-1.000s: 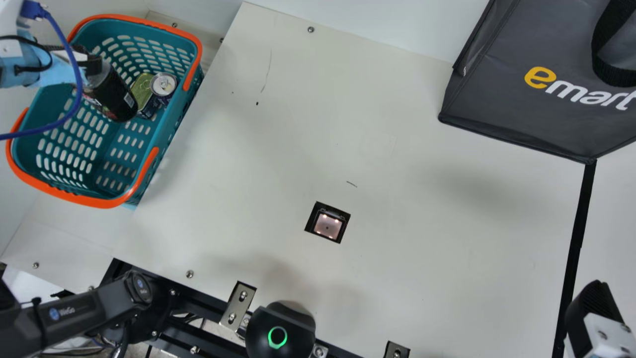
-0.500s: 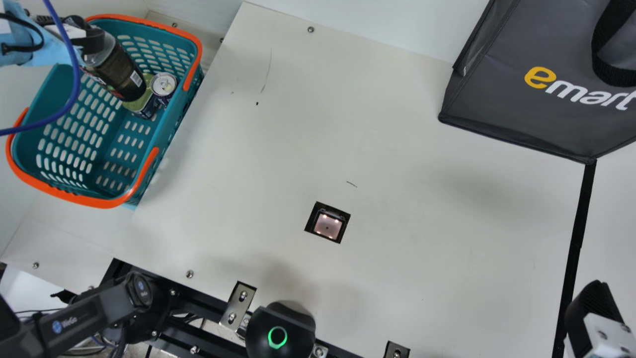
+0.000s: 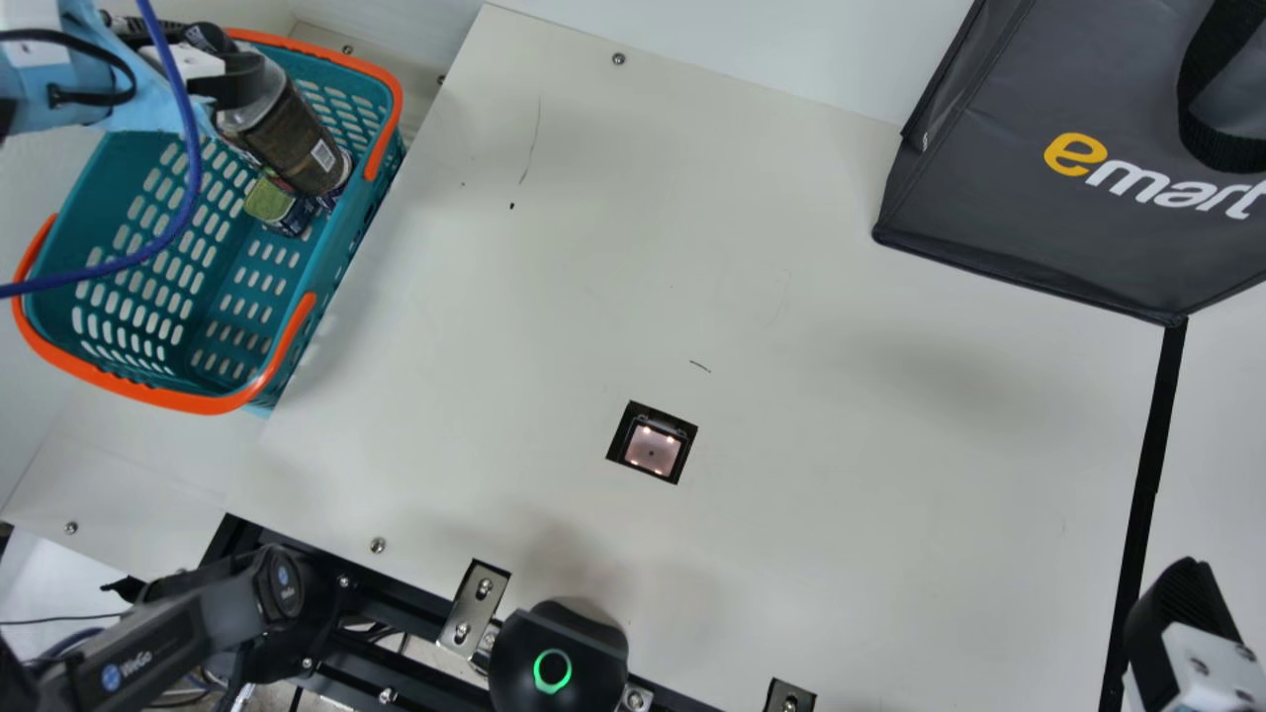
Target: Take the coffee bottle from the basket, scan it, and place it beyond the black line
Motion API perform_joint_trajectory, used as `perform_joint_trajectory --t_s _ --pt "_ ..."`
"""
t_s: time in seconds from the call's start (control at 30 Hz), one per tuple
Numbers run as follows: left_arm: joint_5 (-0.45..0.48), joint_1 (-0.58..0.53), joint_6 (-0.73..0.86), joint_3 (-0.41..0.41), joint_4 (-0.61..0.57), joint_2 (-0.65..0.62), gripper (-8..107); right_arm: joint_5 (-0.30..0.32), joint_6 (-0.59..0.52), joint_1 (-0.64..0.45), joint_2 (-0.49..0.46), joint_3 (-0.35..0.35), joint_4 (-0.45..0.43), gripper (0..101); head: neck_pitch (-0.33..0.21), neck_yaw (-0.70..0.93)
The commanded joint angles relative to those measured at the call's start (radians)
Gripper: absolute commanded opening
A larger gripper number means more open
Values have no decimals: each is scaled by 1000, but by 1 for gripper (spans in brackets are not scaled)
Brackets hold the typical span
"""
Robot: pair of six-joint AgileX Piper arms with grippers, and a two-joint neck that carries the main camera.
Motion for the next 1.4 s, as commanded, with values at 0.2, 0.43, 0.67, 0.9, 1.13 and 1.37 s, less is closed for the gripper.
perform_joint_trajectory --t_s 0.2,0.43,0.67,0.9,1.13,1.37 --pt "-22 -95 -34 37 16 -39 10 0 0 0 0 0 0 91 -26 2" --pt "-47 -177 -61 82 33 -70 10 0 0 0 0 0 0 91 -26 2" --pt "-82 -274 -94 131 56 -95 10 0 0 0 0 0 0 91 -26 2" --pt "-119 -380 -124 170 77 -109 10 0 0 0 0 0 0 91 -26 2" --pt "-152 -480 -154 189 102 -103 10 0 0 0 0 0 0 91 -26 2" --pt "-183 -577 -193 197 127 -87 10 0 0 0 0 0 0 91 -26 2"
